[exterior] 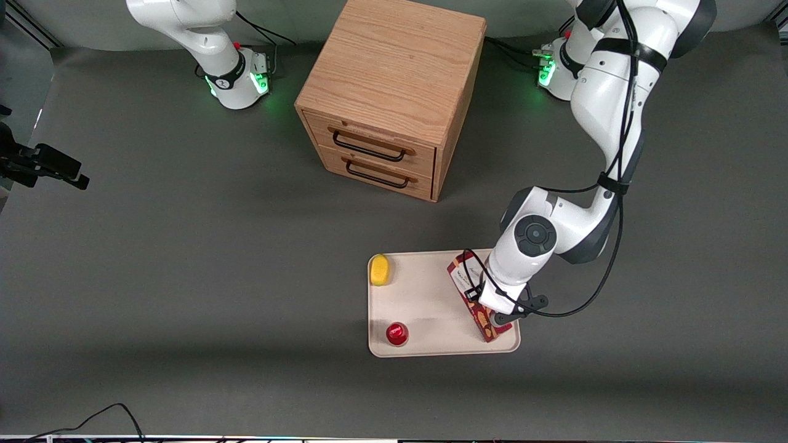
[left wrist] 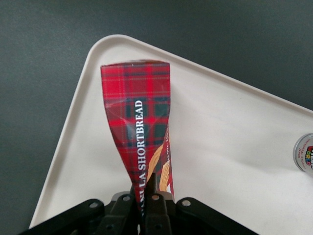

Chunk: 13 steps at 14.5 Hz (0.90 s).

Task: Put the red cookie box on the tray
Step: 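Lower the box onto the tray and open the left gripper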

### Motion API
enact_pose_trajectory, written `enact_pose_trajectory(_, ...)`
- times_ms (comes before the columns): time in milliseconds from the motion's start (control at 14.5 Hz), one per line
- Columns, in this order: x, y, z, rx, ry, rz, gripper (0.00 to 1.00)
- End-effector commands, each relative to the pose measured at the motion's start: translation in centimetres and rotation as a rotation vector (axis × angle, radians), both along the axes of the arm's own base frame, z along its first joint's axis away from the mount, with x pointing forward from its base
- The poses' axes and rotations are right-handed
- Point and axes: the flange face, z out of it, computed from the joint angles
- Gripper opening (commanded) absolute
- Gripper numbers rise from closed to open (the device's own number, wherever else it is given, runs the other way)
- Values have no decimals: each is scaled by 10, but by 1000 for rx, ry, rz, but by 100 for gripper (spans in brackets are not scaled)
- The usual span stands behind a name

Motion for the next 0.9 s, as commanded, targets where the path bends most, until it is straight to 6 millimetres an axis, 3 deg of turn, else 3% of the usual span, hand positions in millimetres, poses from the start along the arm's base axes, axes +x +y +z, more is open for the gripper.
enact_pose_trajectory(0, 5, 8, -23, 26, -6, 5, 9)
enact_pose_trajectory(69, 7, 10, -22, 25, -9, 7, 50)
enact_pose_trajectory(207, 9, 10, -12, 25, -11, 19, 100)
enact_pose_trajectory(345, 13, 11, 3, 38, 20, 29, 100)
enact_pose_trajectory(414, 17, 10, 19, 54, 53, 36, 100)
enact_pose_trajectory(621, 18, 11, 76, 61, 179, 71, 100)
enact_pose_trajectory(828, -1, 15, 139, 95, 249, 36, 100)
